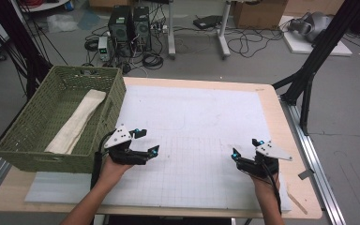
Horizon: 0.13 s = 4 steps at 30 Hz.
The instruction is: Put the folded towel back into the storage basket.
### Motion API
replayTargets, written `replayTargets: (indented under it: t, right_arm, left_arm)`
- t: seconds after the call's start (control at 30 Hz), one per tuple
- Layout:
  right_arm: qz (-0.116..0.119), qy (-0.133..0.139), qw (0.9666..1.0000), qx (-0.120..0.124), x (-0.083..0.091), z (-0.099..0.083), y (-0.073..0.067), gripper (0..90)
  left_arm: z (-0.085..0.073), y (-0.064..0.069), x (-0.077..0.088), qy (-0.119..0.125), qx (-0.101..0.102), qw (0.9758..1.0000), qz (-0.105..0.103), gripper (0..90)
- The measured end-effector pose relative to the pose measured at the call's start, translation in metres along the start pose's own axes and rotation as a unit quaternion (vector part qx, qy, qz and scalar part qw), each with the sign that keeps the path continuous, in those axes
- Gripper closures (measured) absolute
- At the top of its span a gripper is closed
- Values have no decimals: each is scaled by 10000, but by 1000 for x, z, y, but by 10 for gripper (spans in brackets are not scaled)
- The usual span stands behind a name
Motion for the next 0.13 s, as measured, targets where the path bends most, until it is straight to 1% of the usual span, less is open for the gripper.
replayTargets:
  t: [0.13]
  right_arm:
    - [-18, 24, 10000, 60, 1, 1, 1, 174]
  left_arm:
    - [0, 0, -1, 4, 23, 10000, 32, 193]
Point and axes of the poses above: each handheld gripper's, and its own axes: x roughly backward along the jaws, z roughly out of its top, y roughly to its right, the point moved 7 cm from there along -x, roughly forward along the jaws, and after that the axes turned 8 degrees about x, right-handed, at the moved point
